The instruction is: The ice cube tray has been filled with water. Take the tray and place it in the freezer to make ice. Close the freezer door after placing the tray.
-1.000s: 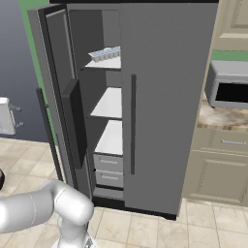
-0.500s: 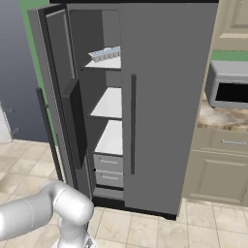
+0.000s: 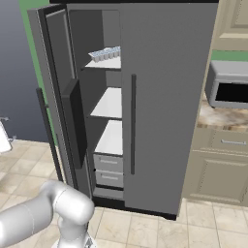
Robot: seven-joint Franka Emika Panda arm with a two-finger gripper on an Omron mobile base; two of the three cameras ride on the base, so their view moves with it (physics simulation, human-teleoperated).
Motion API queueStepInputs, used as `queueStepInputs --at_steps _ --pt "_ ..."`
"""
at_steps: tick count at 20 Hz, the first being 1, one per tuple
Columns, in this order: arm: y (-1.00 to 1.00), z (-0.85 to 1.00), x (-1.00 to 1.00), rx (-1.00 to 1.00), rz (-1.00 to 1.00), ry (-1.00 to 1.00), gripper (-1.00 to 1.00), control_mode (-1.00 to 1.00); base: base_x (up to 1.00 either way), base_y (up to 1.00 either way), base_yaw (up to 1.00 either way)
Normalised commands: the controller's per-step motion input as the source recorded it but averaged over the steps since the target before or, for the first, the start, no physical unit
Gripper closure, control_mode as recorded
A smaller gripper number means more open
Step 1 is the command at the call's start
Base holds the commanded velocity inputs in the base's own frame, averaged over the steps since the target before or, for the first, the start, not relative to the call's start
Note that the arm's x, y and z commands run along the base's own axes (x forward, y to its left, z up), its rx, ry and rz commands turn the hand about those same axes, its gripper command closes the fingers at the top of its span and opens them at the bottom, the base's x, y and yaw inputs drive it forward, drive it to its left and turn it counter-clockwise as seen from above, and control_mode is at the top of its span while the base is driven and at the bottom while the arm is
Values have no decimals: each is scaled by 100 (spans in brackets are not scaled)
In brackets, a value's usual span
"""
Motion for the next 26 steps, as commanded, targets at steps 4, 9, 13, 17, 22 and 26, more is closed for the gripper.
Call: queueStepInputs --at_steps 4,9,13,17,22,26 --pt "24 -23 0 -22 6 21 -100 -100 0 0 0" --pt "15 -33 2 -18 4 15 -100 -100 0 0 0" --pt "23 -44 7 -19 5 14 -100 -100 0 0 0" --pt "31 -37 18 -16 8 14 -100 -100 0 0 0" --pt "19 -9 22 -9 3 6 -100 -100 0 0 0" --pt "0 1 3 0 0 0 -100 -100 0 0 0"
